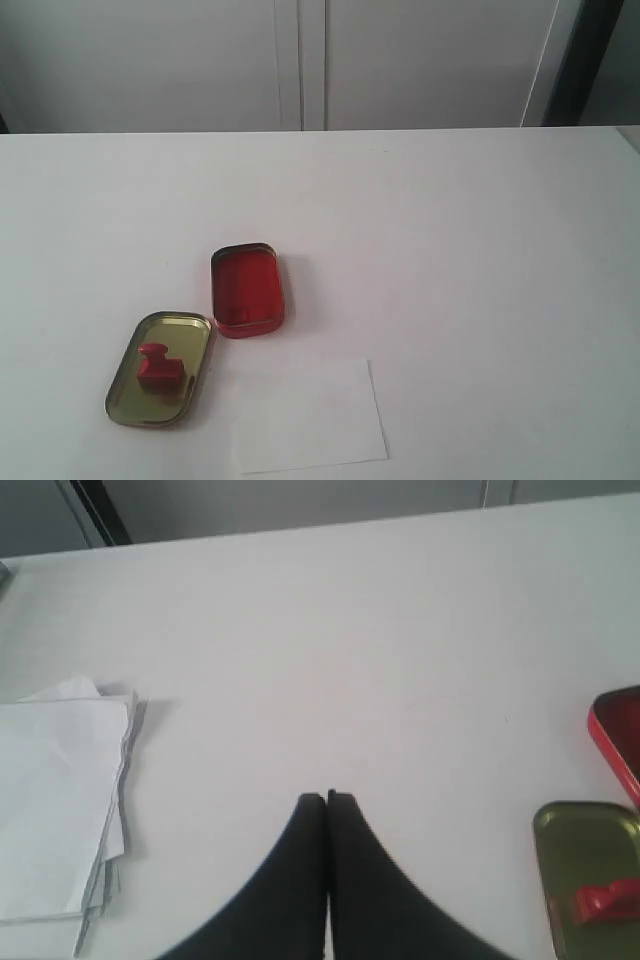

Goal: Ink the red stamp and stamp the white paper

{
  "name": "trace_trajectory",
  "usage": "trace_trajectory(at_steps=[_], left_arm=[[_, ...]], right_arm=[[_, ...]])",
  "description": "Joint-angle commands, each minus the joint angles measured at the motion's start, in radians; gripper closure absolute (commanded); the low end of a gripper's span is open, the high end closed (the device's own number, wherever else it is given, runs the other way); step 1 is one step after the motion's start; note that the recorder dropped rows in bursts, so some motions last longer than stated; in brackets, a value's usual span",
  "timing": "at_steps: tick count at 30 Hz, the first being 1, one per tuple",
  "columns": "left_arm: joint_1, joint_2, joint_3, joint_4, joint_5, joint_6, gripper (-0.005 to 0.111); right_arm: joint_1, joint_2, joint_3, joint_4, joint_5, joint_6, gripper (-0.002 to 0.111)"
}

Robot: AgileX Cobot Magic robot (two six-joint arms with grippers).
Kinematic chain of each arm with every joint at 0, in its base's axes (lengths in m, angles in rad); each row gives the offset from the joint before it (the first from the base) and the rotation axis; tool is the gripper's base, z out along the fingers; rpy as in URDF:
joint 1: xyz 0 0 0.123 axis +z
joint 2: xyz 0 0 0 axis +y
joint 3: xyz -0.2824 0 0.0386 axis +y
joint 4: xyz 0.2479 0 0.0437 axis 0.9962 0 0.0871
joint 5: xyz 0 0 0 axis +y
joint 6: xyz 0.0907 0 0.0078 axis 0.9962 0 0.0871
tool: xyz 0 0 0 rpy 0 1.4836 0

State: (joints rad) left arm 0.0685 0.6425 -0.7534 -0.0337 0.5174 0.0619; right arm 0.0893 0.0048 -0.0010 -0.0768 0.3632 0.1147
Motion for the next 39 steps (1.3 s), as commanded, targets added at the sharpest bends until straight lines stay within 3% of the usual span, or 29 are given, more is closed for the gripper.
trace_trajectory(at_steps=[1, 20, 29, 39], left_arm=[[0.000, 0.089, -0.069, -0.003, 0.112, 0.024, 0.107], [0.000, 0.428, -0.268, -0.007, 0.377, 0.144, 0.107], [0.000, 0.574, -0.347, -0.091, 0.425, 0.258, 0.107], [-0.016, 0.698, -0.353, -0.208, 0.420, 0.372, 0.107]], right_arm=[[0.000, -0.005, 0.001, 0.000, -0.013, 0.004, 0.108], [0.000, -0.005, 0.001, 0.000, -0.013, 0.004, 0.108], [0.000, -0.005, 0.001, 0.000, -0.013, 0.004, 0.108], [0.000, -0.005, 0.001, 0.000, -0.013, 0.004, 0.108]])
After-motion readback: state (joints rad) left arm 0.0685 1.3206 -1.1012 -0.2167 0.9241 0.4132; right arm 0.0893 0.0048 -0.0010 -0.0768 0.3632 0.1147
